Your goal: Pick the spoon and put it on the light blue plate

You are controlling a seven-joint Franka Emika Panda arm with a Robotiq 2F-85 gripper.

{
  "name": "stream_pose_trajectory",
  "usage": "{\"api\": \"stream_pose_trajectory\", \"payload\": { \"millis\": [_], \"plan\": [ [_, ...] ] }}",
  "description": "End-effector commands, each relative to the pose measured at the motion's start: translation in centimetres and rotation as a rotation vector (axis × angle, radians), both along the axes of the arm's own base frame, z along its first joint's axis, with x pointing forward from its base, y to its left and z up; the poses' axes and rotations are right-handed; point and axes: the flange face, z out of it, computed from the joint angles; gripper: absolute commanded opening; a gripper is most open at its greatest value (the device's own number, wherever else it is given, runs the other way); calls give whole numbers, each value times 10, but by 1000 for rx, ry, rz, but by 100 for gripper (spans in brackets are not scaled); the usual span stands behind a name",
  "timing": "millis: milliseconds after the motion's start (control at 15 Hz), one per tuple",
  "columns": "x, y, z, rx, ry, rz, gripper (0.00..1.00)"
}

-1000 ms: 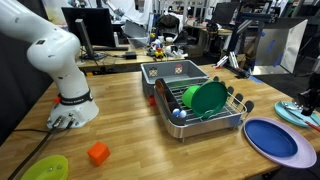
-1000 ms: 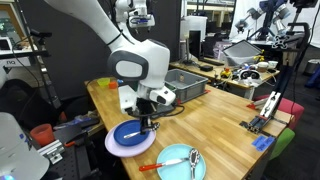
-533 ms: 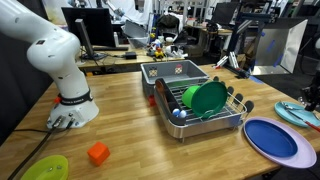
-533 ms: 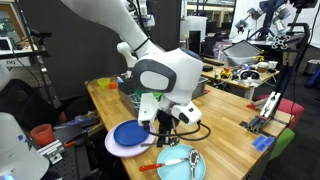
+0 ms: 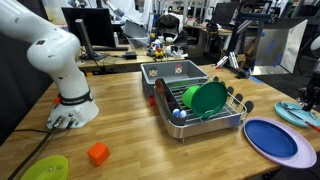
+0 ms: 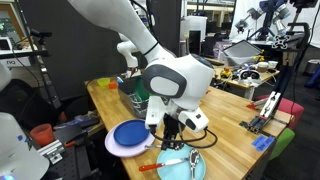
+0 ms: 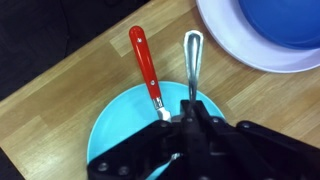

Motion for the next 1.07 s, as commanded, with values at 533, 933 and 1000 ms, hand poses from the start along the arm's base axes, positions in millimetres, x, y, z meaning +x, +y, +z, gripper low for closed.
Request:
{"api": "stream_pose_trajectory", "payload": {
  "millis": [533,933,1000],
  "plan": [
    [27,8,-23,99,70,38,1],
    [49,17,-50,129,150,58,1],
    [49,16,-55,127,165,53,1]
  ]
}}
